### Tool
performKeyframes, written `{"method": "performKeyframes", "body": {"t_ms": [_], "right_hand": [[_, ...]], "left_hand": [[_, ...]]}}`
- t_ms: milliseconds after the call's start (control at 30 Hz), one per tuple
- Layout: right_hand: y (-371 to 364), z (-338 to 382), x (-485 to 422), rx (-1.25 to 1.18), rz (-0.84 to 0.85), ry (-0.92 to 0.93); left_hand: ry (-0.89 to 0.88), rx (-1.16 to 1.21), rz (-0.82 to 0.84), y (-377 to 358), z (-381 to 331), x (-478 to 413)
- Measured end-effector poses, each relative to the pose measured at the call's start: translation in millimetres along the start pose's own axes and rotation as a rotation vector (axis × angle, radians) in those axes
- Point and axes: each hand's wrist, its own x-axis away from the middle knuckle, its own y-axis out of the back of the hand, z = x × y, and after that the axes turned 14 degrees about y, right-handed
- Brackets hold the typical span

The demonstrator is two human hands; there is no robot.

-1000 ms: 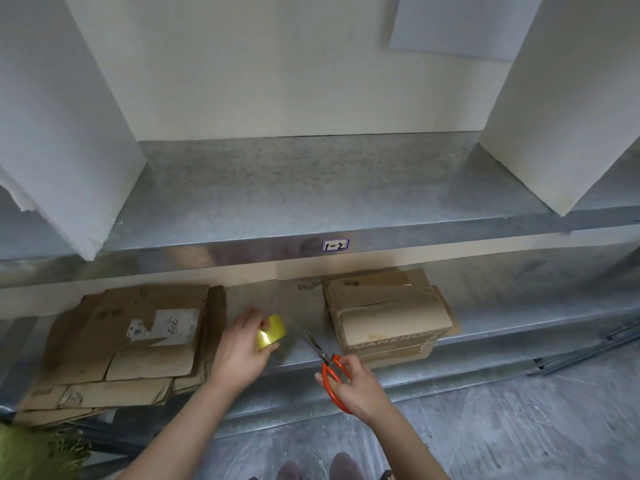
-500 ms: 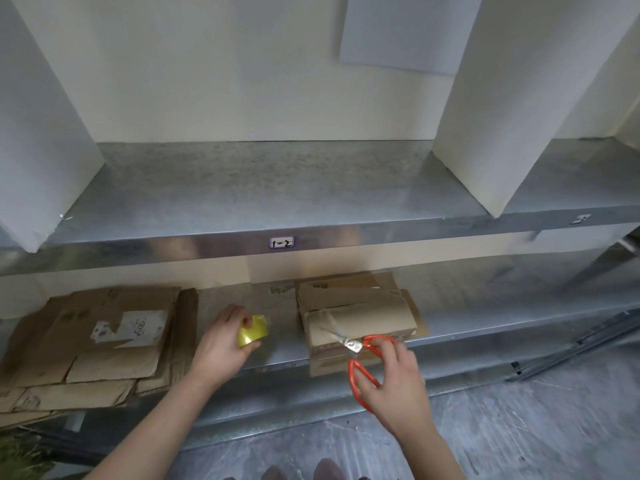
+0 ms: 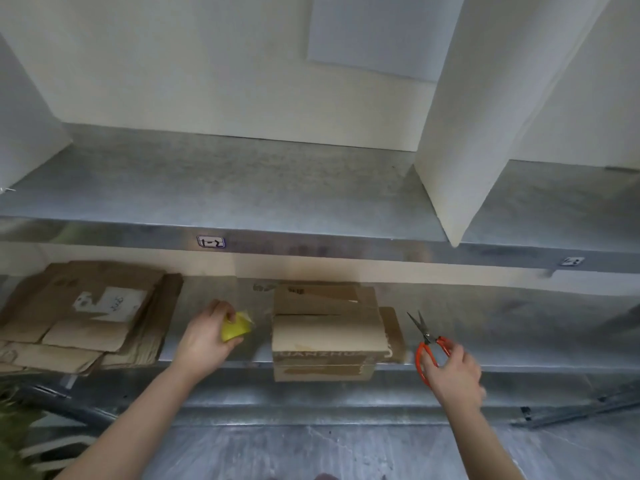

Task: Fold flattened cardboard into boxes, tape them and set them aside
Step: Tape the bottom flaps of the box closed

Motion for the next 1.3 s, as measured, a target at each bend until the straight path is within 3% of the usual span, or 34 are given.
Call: {"method": "performKeyframes", "body": {"t_ms": [433,633,833,967,1167,1300], "right_hand": [[-31.8,-10.9,-60.4,0.093,0.159,0.146],[-34.6,4.4,-32.2,0.084,-0.022,0.253],[-20.3,71.4,24.5,0.107,-0.251,0.51],[-35.2,132.5,56.3,0.102,-0.289,0.706],[-77.5,232.5,99.1,0.023,-0.161,0.862],[-103.1,275.0,113.4,-0.149,0.011,0.821]], "left_hand": [[0.07,-0.022,-0.085,-5.9,-13.4,19.0],[0.066,-0.012,-0.073,4.7,4.6,13.1],[-0.044,-0.058,-0.058,20.3,18.5,2.3],[-0.154,-0.076,-0.033,29.6,30.1,-6.9],[-0.265,-0.088,-0.009,42.4,41.9,-12.6],[-0.32,-0.095,0.031,46.5,52.4,-11.8]]}}
